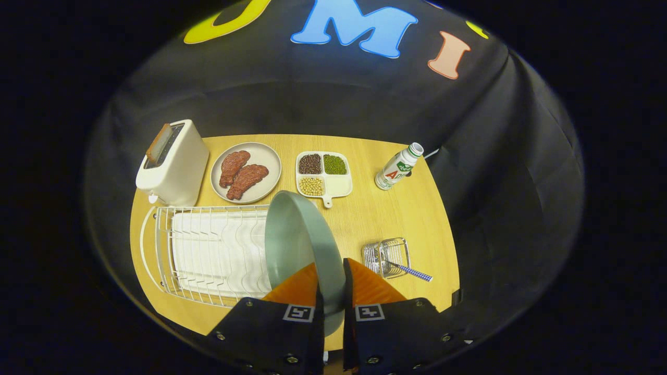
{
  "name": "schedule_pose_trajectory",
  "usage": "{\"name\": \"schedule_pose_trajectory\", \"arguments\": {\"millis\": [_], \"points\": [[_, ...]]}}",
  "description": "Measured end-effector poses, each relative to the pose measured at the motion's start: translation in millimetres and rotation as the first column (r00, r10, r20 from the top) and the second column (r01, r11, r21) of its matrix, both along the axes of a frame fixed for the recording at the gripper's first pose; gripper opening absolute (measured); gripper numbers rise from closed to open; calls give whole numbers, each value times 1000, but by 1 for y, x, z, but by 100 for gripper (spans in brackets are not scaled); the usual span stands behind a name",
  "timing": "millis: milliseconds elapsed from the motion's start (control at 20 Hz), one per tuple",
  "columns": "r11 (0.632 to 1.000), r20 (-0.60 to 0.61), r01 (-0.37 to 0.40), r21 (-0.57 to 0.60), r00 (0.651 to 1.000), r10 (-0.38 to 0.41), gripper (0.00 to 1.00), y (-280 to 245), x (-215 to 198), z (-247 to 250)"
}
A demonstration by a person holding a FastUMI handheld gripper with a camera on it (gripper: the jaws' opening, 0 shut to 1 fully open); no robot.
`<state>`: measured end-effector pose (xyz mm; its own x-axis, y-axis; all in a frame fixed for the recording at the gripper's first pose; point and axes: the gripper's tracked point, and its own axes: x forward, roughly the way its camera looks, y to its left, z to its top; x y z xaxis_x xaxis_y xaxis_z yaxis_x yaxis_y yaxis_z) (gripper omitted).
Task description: Take the plate from the dish rack, then take the spoon from the basket and place it into the plate.
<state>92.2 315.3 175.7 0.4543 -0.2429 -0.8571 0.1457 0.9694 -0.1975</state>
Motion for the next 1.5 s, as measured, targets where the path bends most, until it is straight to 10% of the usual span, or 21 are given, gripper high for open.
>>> {"name": "schedule_pose_trajectory", "arguments": {"millis": [600, 1500], "points": [[957, 8, 23, 290, 1000, -27, 14, -61, -70, 15], [773, -18, 22, 634, 1000, -14, 14, -122, -170, -74]]}}
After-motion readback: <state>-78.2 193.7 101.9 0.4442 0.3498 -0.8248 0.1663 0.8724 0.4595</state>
